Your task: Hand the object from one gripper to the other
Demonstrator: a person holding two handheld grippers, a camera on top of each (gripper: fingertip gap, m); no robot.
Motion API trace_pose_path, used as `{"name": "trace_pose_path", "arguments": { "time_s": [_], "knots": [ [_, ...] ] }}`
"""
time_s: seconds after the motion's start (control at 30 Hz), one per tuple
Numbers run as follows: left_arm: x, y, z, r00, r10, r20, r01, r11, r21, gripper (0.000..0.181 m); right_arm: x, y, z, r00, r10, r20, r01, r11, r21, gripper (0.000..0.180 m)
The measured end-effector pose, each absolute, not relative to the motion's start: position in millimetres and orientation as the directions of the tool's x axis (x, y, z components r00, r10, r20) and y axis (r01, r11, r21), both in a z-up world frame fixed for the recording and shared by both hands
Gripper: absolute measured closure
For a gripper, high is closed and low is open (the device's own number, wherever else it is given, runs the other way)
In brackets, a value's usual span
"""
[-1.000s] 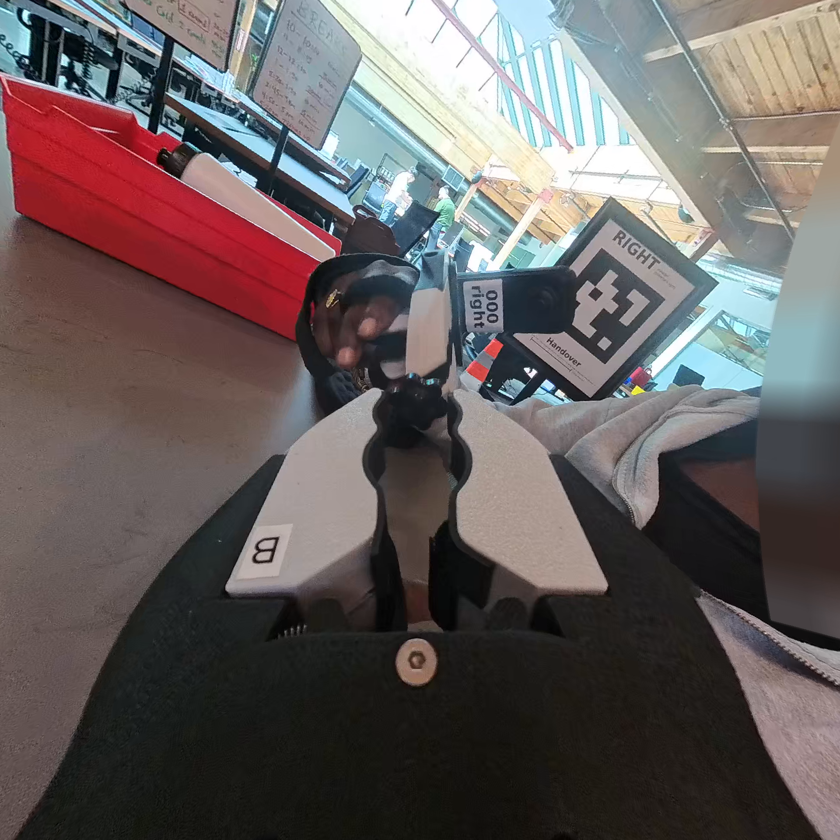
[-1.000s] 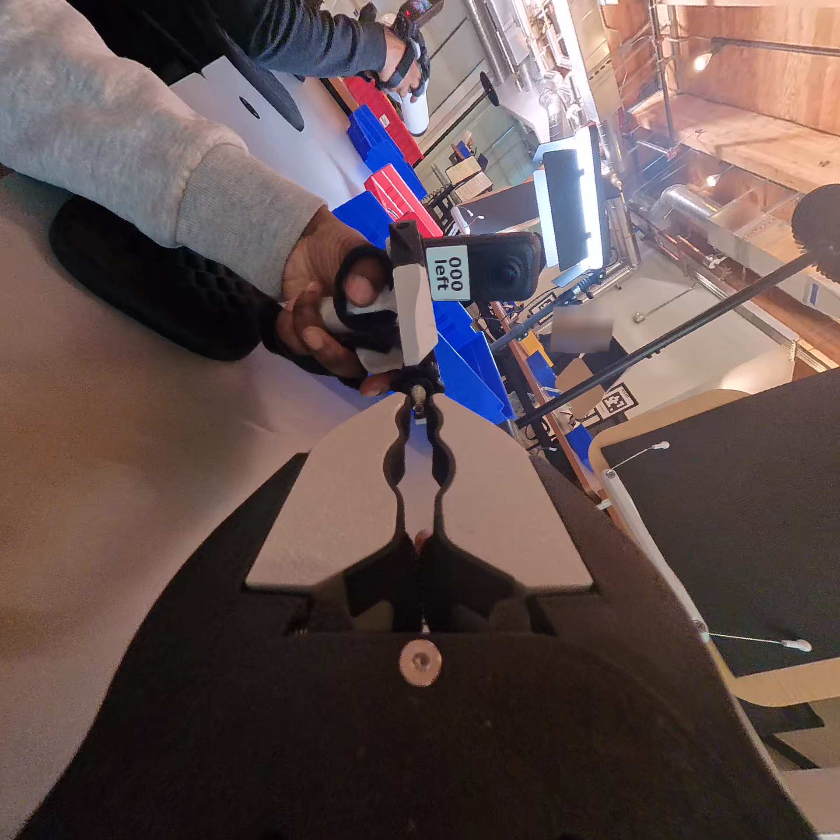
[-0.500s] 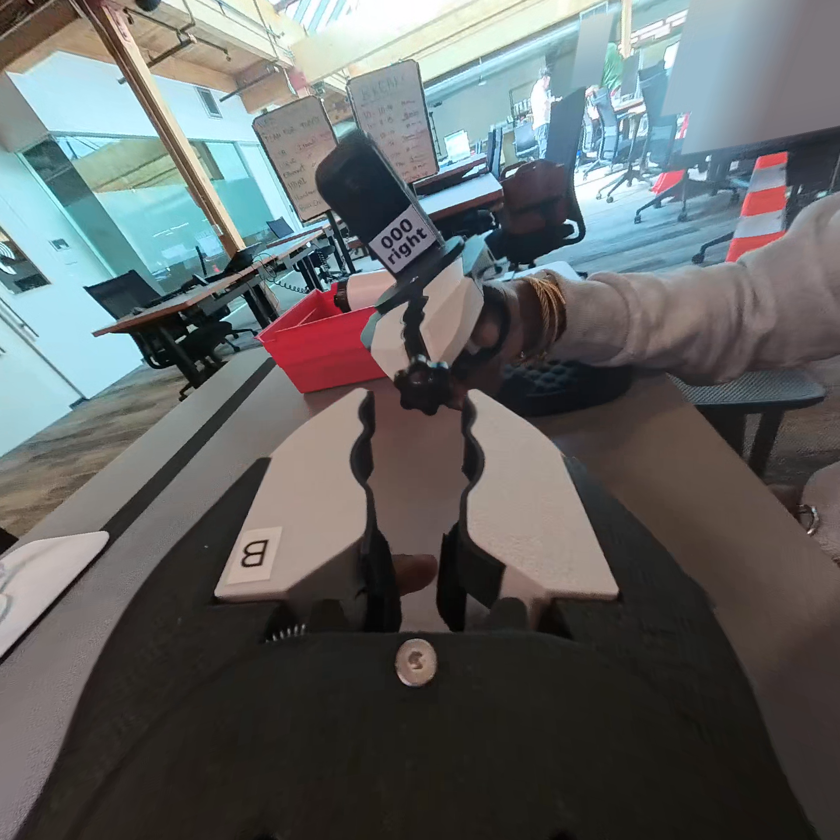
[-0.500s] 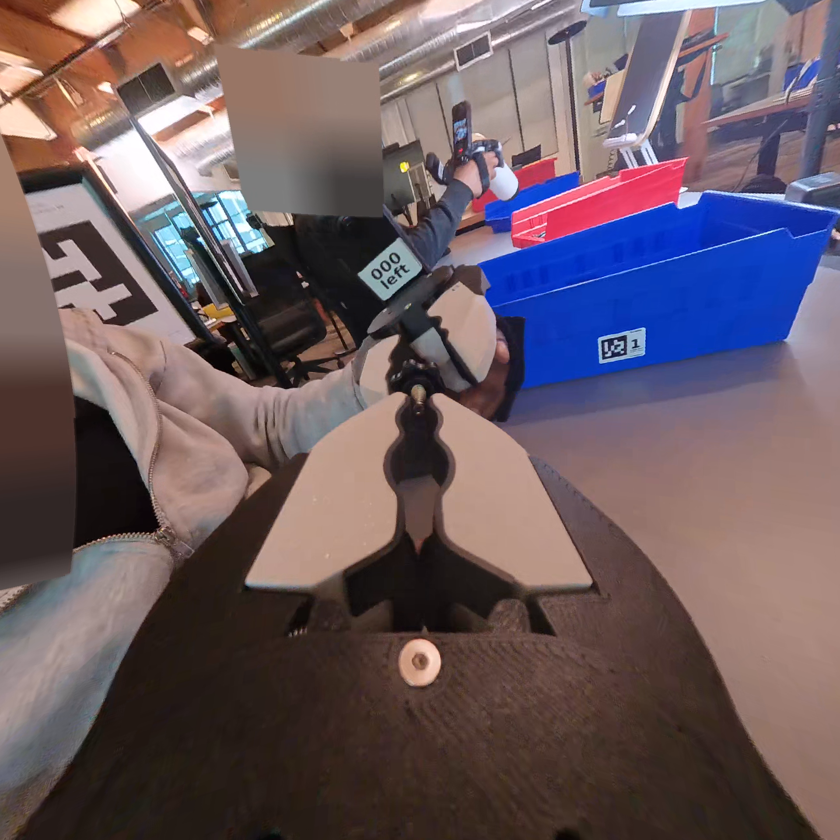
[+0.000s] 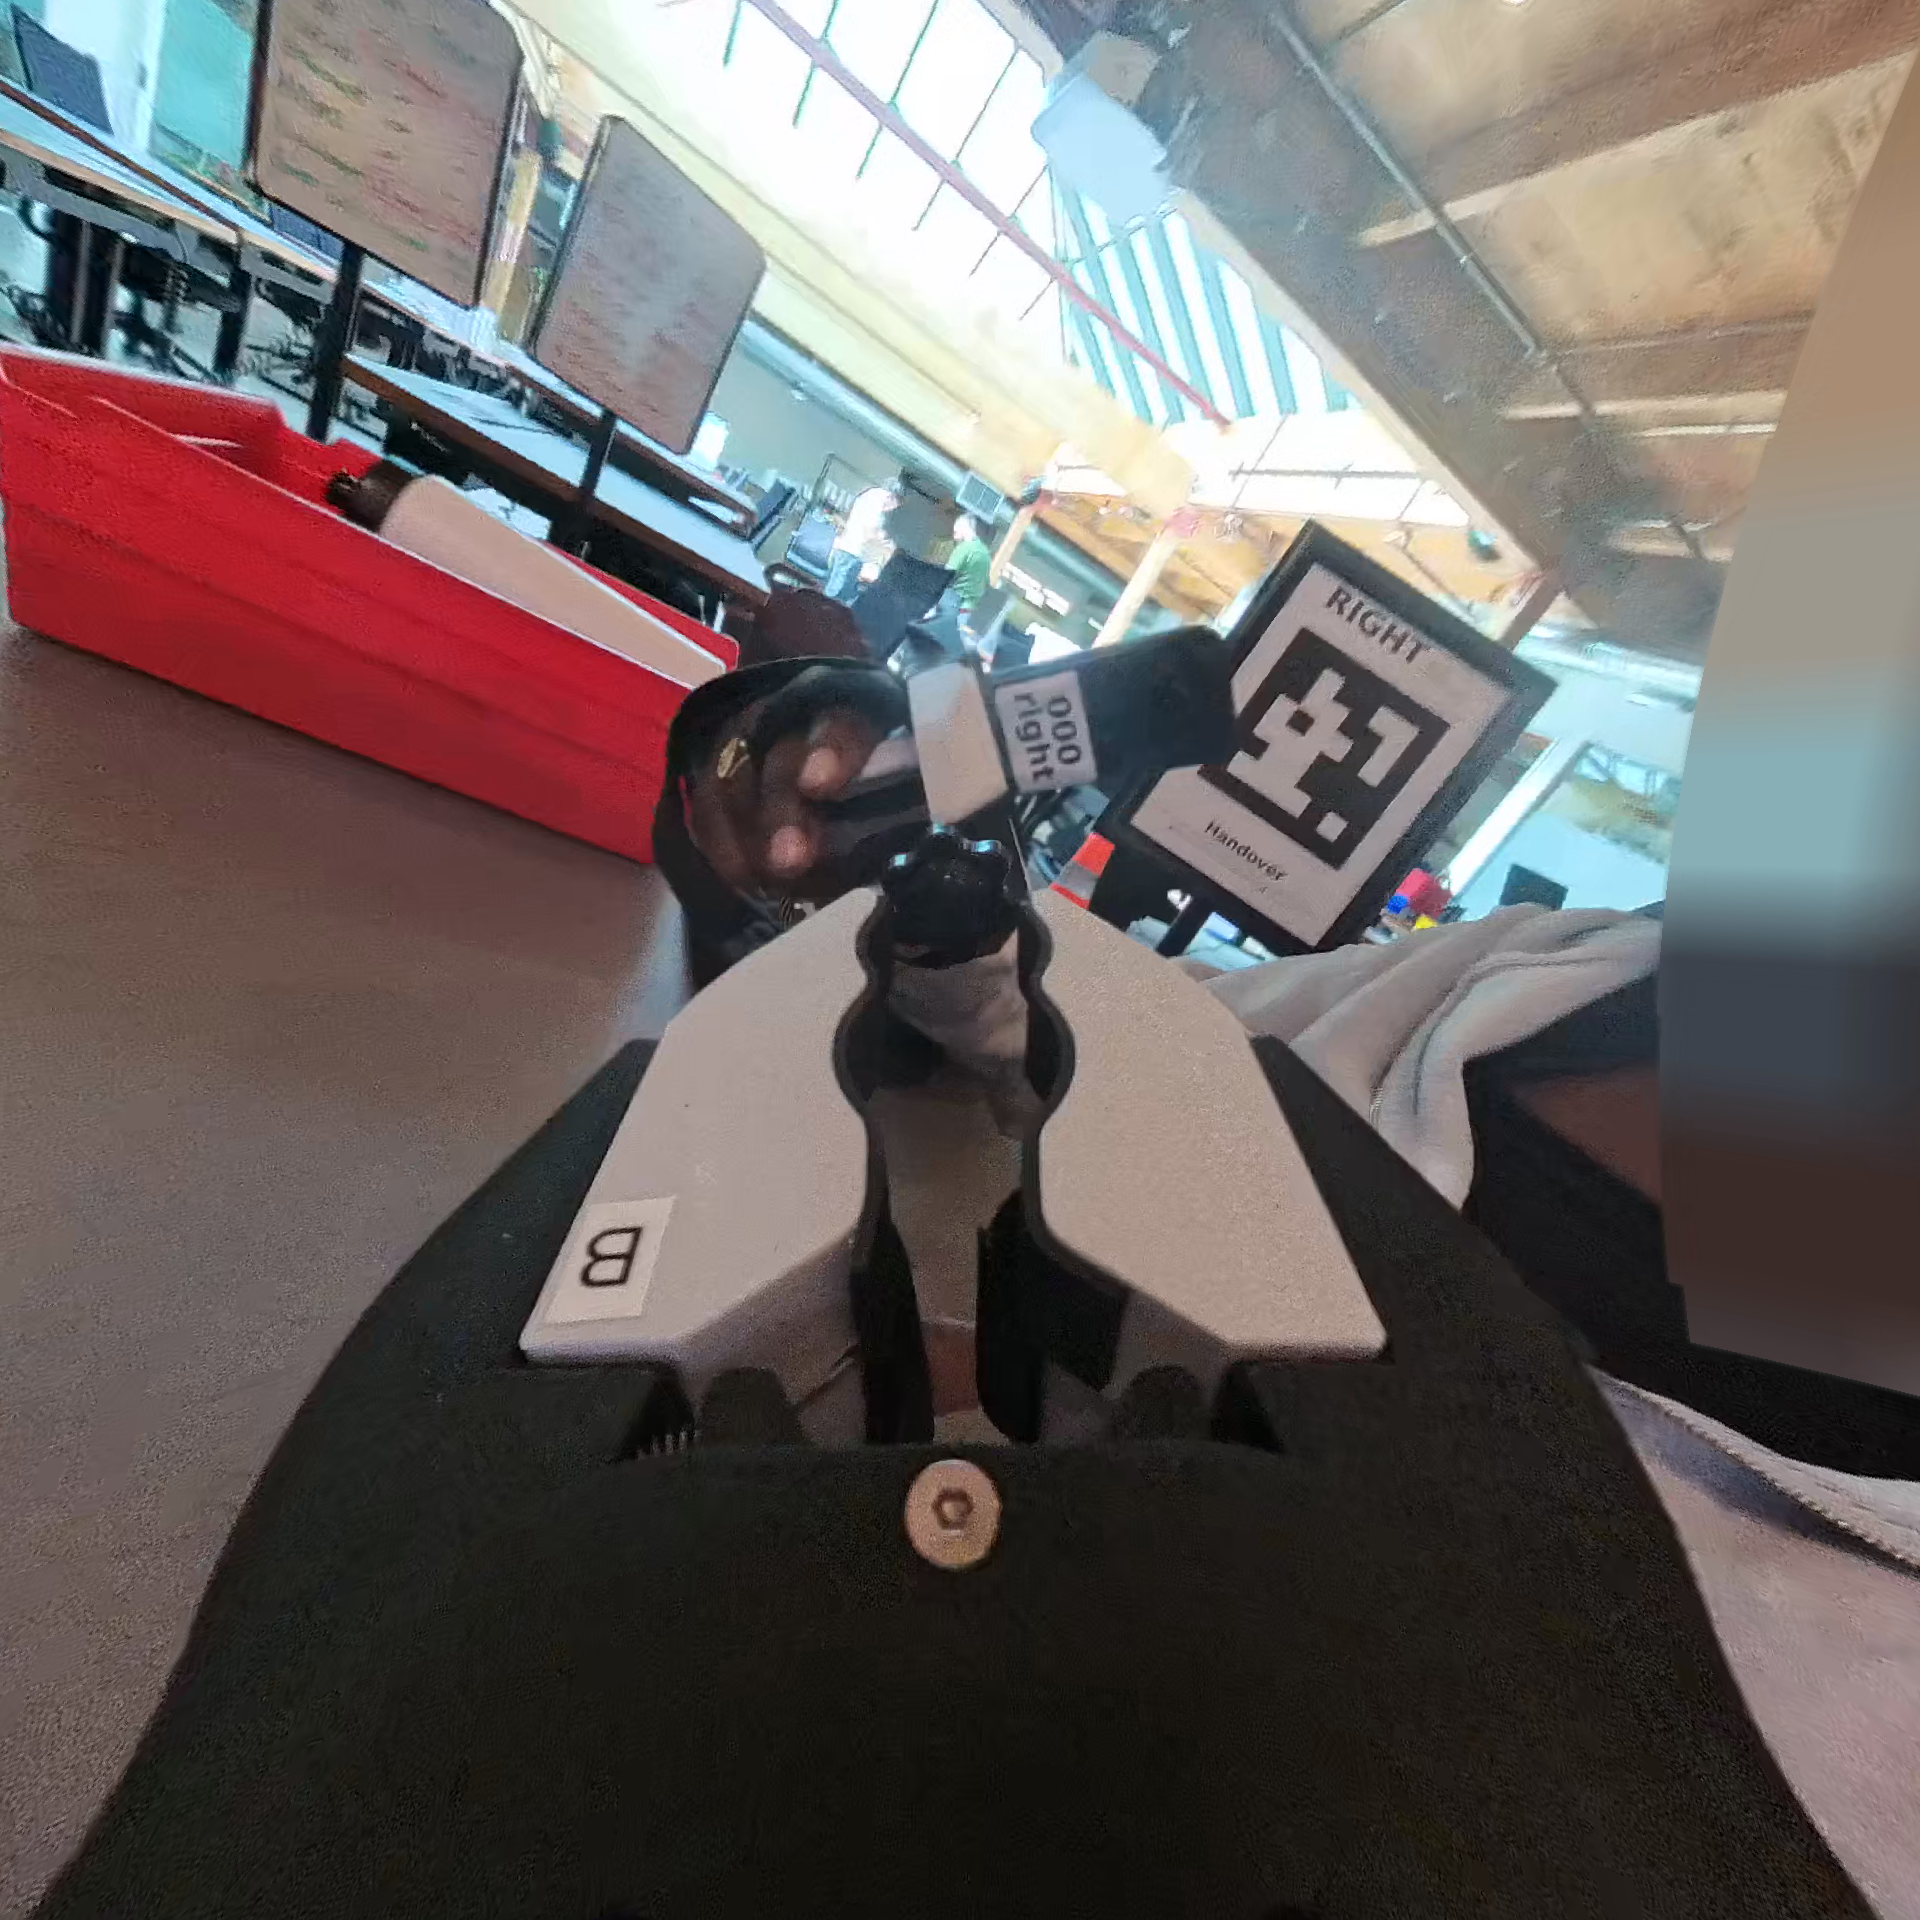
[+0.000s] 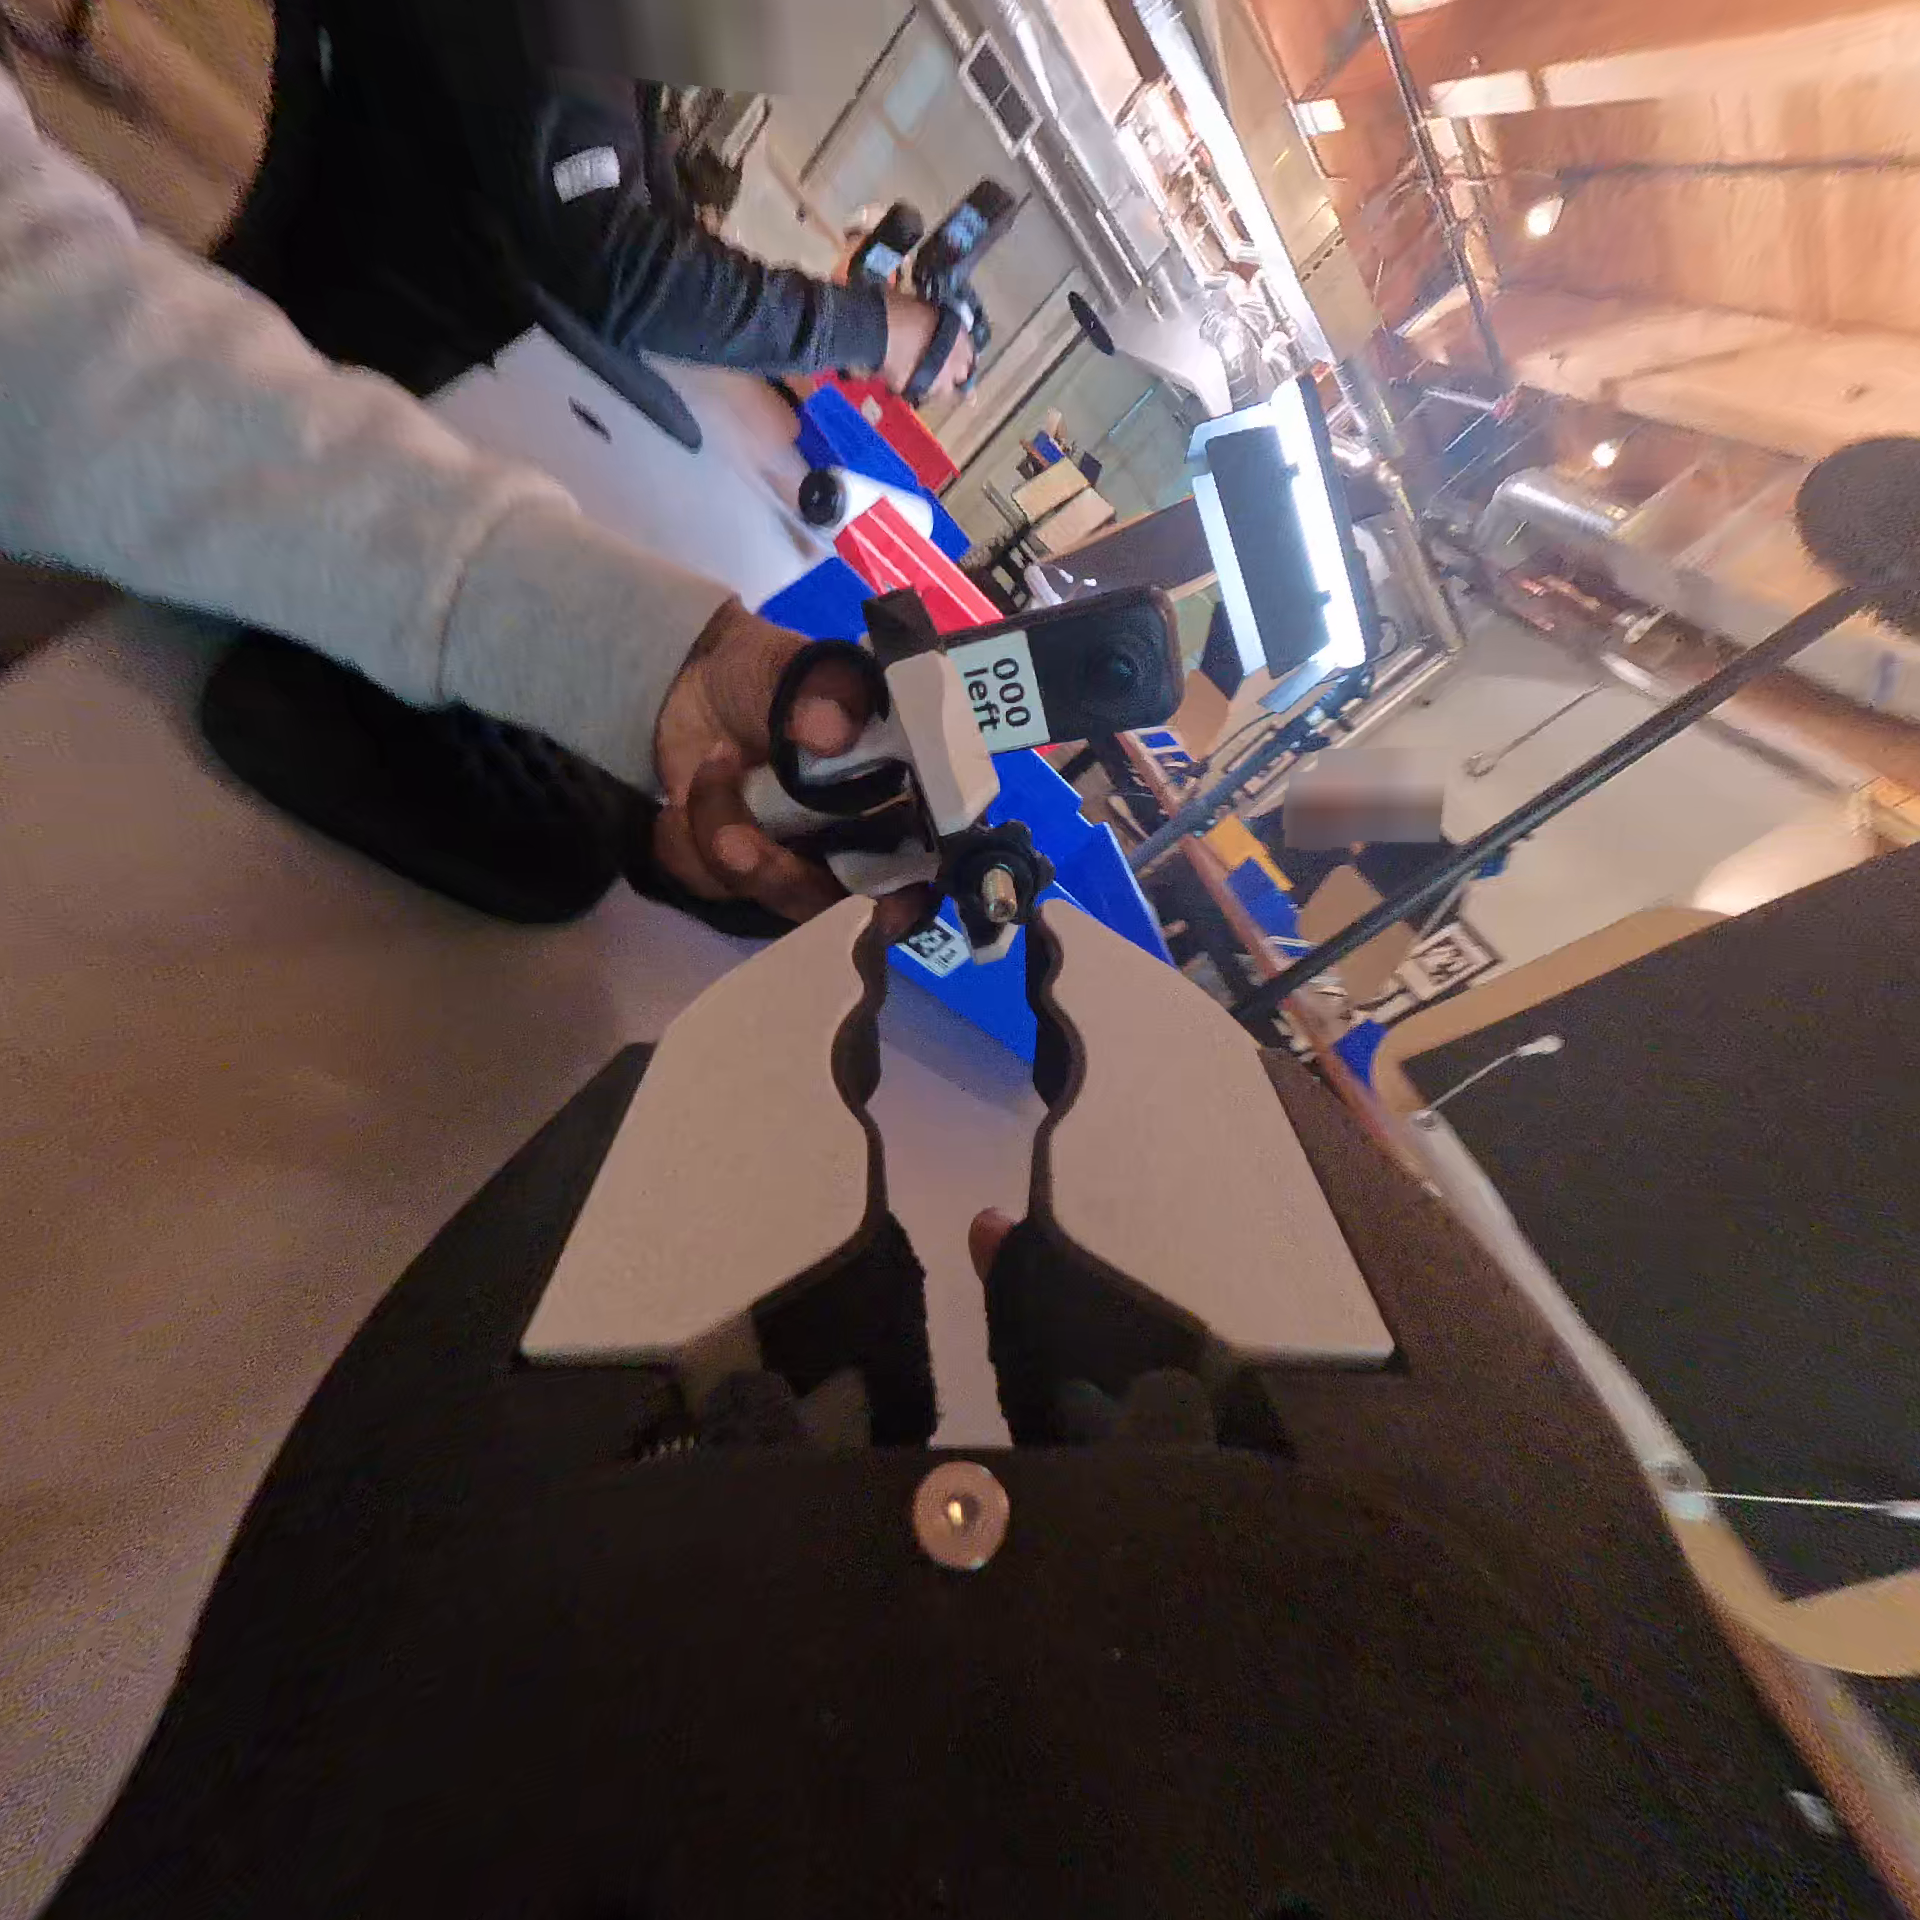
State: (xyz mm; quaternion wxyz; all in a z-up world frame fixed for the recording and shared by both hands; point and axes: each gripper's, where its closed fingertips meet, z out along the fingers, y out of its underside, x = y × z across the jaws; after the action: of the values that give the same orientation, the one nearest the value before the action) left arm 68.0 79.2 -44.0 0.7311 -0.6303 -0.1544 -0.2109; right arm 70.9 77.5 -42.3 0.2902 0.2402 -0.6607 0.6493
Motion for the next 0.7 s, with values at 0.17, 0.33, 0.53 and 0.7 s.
{"name": "trace_pose_path", "arguments": {
  "time_s": [0.17, 0.33, 0.53, 0.7],
  "knots": [
    [73, 85, -52, 0.876, -0.093, 0.473, 0.478, 0.050, -0.877, 0.159, 69, 73, -47, -0.603, 0.094, 0.792, -0.784, 0.111, -0.610, 0.165],
    [74, 84, -53, 0.882, -0.094, 0.462, 0.467, 0.042, -0.883, 0.159, 68, 73, -49, -0.618, 0.079, 0.782, -0.773, 0.119, -0.623, 0.174],
    [66, 83, -43, 0.992, 0.107, 0.062, 0.052, 0.088, -0.995, 0.134, 62, 74, -45, -0.903, 0.004, 0.429, -0.429, 0.039, -0.902, 0.174],
    [65, 86, -44, 0.958, 0.209, -0.198, -0.204, 0.009, -0.979, 0.135, 64, 79, -42, -0.987, -0.162, 0.012, -0.010, -0.015, -1.000, 0.174]
  ]
}}
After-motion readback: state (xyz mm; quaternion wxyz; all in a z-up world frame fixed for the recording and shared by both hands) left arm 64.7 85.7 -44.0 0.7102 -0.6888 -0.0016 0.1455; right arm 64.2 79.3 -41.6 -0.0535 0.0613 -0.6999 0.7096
